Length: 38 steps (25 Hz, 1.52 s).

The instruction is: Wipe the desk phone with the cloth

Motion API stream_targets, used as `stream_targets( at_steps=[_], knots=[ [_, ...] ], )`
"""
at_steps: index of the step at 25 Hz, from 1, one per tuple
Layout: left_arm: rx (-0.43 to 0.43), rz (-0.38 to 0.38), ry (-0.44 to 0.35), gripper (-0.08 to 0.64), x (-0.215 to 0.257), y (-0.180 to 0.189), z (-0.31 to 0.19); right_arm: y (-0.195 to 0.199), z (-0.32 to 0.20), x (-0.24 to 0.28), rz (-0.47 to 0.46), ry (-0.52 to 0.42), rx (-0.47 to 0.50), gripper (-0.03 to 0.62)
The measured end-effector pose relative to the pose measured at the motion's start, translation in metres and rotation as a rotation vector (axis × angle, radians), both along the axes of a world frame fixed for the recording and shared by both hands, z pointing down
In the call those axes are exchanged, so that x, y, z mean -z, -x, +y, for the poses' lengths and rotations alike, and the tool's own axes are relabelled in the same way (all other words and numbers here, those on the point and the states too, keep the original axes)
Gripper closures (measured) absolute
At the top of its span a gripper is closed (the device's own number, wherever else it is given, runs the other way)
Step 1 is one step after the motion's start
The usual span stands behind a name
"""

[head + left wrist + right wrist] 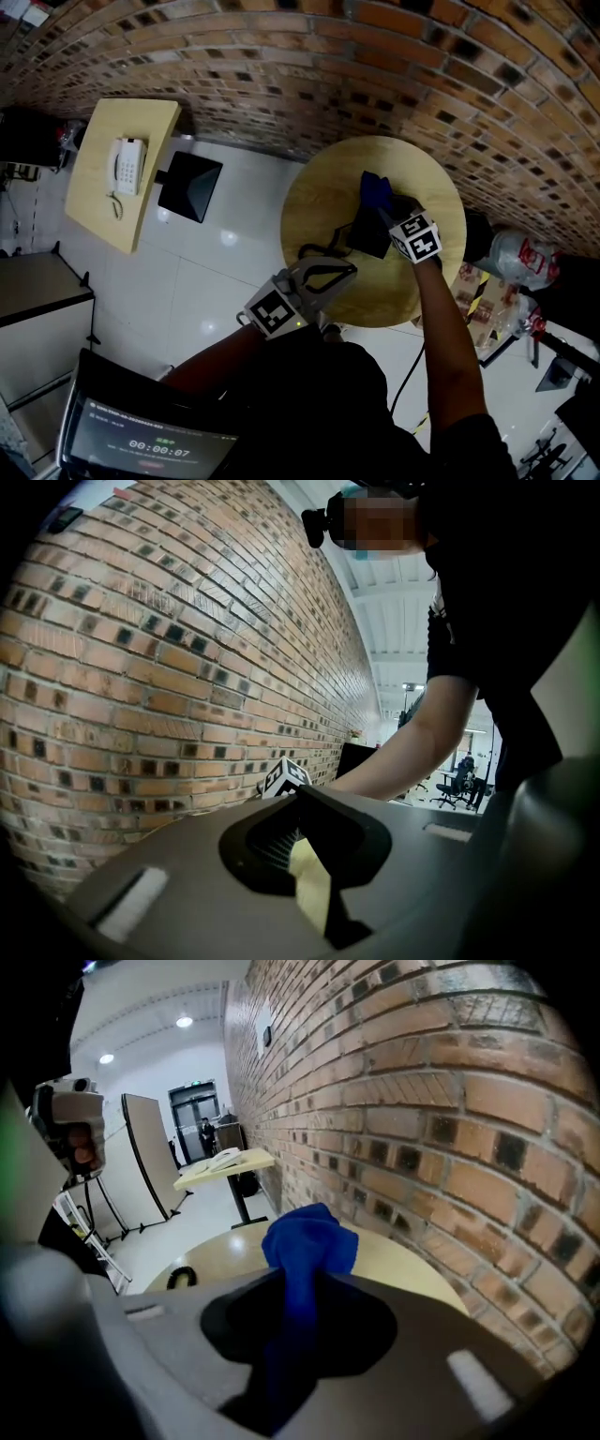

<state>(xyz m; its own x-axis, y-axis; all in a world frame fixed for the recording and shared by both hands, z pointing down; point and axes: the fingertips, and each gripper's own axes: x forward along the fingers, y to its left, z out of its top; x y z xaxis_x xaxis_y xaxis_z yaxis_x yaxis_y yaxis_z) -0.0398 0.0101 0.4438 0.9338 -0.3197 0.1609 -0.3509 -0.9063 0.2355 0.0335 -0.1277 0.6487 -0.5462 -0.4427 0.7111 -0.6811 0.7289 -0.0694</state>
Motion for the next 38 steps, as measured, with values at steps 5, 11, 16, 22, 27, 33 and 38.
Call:
stream_targets(
  at_steps=[5, 11, 16, 22, 27, 33, 38],
  knots=[
    [-0.001, 0.008, -0.026, 0.569, 0.001, 0.002, -0.002, 0.01, -0.009, -0.011, 0.041, 0.012, 0.012, 0.505],
    [-0.003, 0.013, -0.029, 0.568, 0.003, 0.001, 0.001, 0.021, 0.026, -0.021, 0.034, 0.044, 0.042, 0.505],
    [-0.014, 0.007, -0.017, 0.568, -0.002, 0.004, -0.002, 0.047, 0.071, -0.043, 0.036, 0.116, 0.101, 0.505],
    [-0.024, 0.009, -0.004, 0.568, -0.011, 0.005, -0.008, 0.067, 0.111, -0.072, 0.062, 0.182, 0.166, 0.505],
    [-0.03, 0.004, 0.004, 0.568, -0.013, 0.002, -0.005, 0.076, 0.136, -0.083, 0.047, 0.231, 0.184, 0.505],
    [-0.042, 0.005, 0.012, 0.569, -0.015, -0.002, -0.003, 0.072, 0.152, -0.082, -0.007, 0.268, 0.161, 0.505],
    [-0.067, 0.016, 0.019, 0.569, -0.012, -0.015, -0.003, 0.038, 0.162, -0.083, -0.051, 0.277, 0.061, 0.505]
  ],
)
